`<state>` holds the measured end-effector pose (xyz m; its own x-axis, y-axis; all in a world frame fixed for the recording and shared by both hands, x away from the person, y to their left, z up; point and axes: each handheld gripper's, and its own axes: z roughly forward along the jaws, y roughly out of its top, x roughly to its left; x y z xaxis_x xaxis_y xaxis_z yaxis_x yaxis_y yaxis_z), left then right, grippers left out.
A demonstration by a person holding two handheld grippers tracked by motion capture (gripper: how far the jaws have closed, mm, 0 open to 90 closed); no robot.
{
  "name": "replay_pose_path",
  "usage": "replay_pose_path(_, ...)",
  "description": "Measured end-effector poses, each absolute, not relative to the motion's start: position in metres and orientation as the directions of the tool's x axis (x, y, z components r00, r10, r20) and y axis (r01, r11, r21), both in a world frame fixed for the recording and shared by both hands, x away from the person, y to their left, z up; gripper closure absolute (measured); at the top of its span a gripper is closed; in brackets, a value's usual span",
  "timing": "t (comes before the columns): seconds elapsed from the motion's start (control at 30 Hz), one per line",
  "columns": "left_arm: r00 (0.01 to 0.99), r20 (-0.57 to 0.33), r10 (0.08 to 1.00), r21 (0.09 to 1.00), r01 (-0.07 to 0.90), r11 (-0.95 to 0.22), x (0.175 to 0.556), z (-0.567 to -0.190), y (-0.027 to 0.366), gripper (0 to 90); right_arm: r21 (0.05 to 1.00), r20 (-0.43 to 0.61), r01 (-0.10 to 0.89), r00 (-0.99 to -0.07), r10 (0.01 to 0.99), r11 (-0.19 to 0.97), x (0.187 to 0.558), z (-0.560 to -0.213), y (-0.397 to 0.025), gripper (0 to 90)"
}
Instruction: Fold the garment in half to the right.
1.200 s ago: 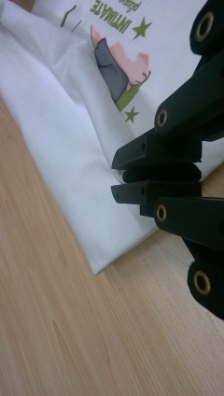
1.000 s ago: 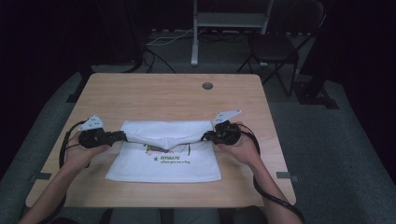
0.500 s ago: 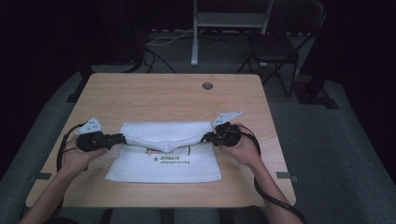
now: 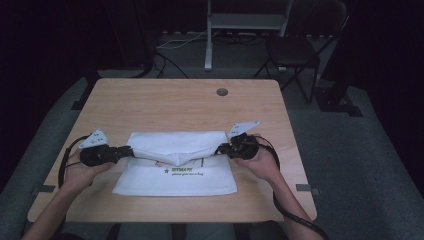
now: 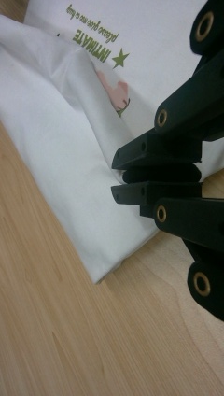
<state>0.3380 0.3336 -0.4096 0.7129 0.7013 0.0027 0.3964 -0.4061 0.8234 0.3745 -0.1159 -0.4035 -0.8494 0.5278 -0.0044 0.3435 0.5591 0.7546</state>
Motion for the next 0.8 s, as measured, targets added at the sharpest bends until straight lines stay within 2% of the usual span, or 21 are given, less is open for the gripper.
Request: replay_pose_path(0.8, 0.724, 0.008, 0.690, 0.824, 0.385, -0.414, 0.325, -0.409, 0.335, 82.2, 0.753, -0.015, 0.329, -0.858, 0.514, 0.570, 0.363, -0.404, -0.116, 82.3)
